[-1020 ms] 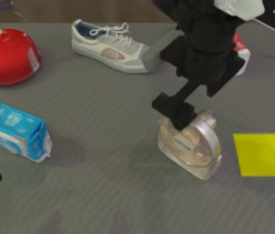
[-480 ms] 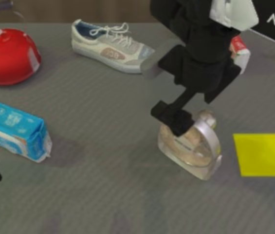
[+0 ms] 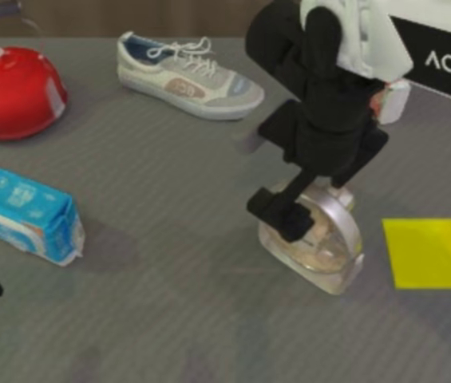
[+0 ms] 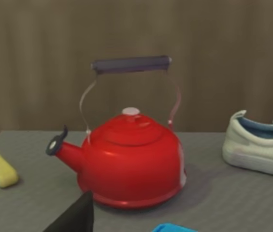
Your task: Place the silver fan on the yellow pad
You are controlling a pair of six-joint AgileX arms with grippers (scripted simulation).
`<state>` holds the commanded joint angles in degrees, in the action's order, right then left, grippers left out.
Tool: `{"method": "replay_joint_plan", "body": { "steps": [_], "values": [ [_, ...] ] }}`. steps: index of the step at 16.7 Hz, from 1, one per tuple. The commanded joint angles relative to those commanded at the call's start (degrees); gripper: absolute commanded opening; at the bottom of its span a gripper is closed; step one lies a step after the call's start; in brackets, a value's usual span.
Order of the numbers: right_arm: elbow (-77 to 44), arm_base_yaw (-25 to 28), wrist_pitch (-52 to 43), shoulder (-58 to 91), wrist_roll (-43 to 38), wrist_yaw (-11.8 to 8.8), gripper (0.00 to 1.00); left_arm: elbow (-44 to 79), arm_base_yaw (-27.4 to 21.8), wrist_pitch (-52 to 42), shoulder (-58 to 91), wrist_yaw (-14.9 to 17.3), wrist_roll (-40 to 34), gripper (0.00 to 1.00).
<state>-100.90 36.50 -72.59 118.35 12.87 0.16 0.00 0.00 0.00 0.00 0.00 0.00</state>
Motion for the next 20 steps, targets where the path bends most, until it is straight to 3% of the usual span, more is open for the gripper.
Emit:
{"method": "replay_joint_plan", "body": {
  "steps": [13,20],
  "values": [
    [0.0,0.0,0.0,0.0,0.0,0.0,0.02,0.0,0.0,0.0,0.0,0.0,0.0,1.00],
    [0.0,0.0,0.0,0.0,0.0,0.0,0.00,0.0,0.0,0.0,0.0,0.0,0.0,1.00]
  ]
}}
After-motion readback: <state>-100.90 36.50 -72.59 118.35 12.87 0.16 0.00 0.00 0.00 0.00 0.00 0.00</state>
